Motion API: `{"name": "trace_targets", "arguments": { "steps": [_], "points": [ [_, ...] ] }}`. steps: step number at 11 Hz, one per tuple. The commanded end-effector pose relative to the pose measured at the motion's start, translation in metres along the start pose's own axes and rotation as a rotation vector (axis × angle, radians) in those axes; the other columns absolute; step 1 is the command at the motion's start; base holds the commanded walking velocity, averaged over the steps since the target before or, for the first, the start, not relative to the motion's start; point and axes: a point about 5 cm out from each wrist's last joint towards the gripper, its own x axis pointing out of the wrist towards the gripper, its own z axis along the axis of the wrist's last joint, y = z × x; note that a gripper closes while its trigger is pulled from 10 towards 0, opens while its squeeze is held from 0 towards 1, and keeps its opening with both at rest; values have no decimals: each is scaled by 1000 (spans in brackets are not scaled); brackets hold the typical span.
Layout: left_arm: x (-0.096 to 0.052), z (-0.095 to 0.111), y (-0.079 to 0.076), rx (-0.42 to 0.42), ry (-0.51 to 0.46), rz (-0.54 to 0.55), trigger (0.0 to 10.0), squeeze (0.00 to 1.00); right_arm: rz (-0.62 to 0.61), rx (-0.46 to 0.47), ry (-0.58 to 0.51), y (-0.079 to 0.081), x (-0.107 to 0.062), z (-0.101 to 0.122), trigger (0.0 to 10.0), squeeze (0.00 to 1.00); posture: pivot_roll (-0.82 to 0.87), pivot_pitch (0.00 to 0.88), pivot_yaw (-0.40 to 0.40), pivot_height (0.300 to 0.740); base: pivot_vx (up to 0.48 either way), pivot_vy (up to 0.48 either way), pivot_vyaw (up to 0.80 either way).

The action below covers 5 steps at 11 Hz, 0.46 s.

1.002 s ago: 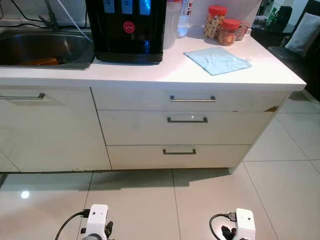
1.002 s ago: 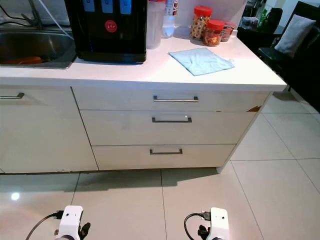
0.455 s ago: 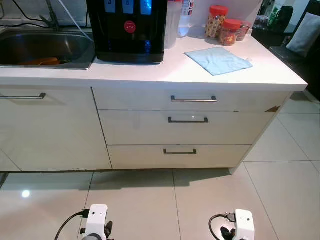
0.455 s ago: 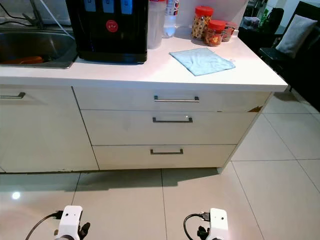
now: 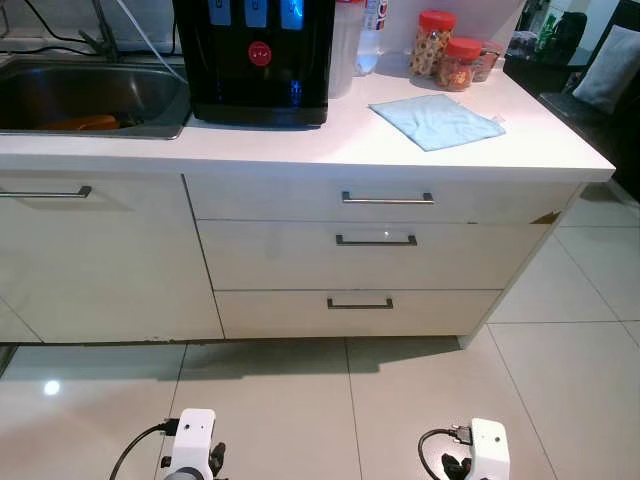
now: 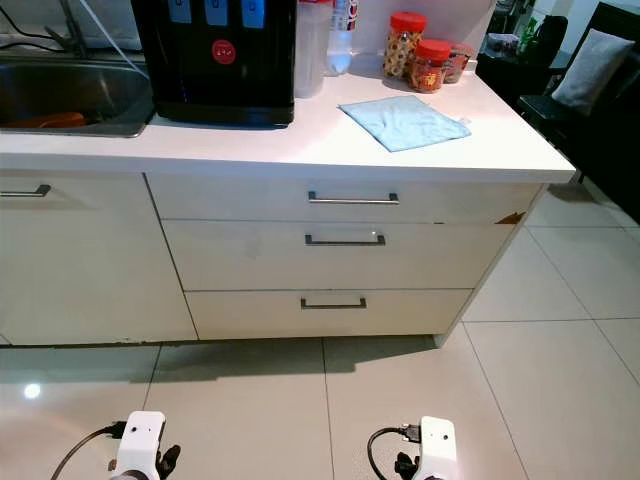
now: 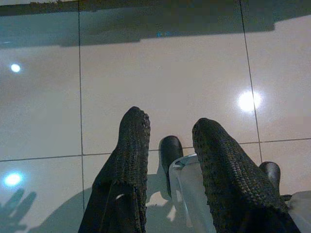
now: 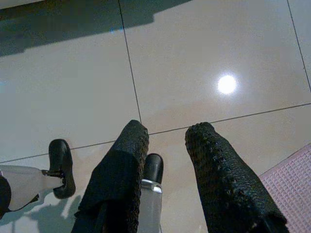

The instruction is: Kitchen organization

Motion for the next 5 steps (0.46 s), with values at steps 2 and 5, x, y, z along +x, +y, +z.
{"name": "trace_targets", "arguments": {
  "steps": [2,5],
  "points": [
    [1,3,-1,-6,-7,1,10000,0,-3,5,14,-1,-1,-3,10000,0,174,6,-54,740,0,0,0],
    [1,3,-2,-5,-7,0,10000,0,-2,5,13,-1,-1,-3,10000,0,173,3,-54,740,0,0,0]
  ]
}}
